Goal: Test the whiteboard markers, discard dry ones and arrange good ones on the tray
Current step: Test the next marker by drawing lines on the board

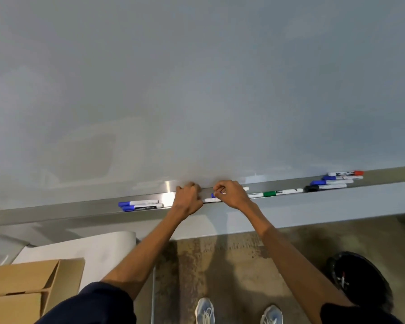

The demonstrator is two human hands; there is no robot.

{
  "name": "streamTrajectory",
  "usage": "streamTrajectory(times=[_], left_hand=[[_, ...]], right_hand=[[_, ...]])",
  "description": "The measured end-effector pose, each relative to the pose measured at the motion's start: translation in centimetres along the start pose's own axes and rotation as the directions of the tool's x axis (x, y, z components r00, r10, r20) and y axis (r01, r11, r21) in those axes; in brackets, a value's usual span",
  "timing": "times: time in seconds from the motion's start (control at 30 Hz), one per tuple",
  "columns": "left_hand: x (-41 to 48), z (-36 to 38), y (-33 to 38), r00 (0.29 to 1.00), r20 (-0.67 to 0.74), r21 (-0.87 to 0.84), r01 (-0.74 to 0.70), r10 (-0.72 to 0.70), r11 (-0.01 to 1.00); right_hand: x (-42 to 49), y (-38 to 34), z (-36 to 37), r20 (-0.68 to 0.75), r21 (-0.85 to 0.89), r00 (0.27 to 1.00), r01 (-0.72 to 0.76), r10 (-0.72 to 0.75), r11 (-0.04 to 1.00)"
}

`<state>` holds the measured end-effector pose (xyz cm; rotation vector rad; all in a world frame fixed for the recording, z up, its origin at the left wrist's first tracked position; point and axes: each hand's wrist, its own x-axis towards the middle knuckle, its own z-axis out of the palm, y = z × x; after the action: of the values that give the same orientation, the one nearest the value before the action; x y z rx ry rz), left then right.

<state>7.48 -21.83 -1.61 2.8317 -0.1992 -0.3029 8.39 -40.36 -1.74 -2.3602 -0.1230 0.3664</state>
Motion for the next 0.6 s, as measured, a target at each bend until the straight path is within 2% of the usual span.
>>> streamTrajectory(times=[0.13,0.4,0.6], left_hand=[[-1.4,0.2,-2.3,0.994,0.100,0.046,0.046,-0.050,0.998],[-2.2,0.9,-4.0,1.000,0.008,-0.051,0.018,-0.017,0.999],[-3.0,-0.3,-4.0,0.985,-0.122,-0.228,-0.144,0.118,0.963]], right_hand=[[0.3,-1.0,2.7,0.048,-0.069,0.999,0.021,-0.017,0.997],[0.5,-1.8,5.4,0.029,-0.377,0.982,0.182,-0.184,0.908],[-0.3,-3.0,5.3,0.045,-0.226,0.958,0.287,-0.284,0.931]])
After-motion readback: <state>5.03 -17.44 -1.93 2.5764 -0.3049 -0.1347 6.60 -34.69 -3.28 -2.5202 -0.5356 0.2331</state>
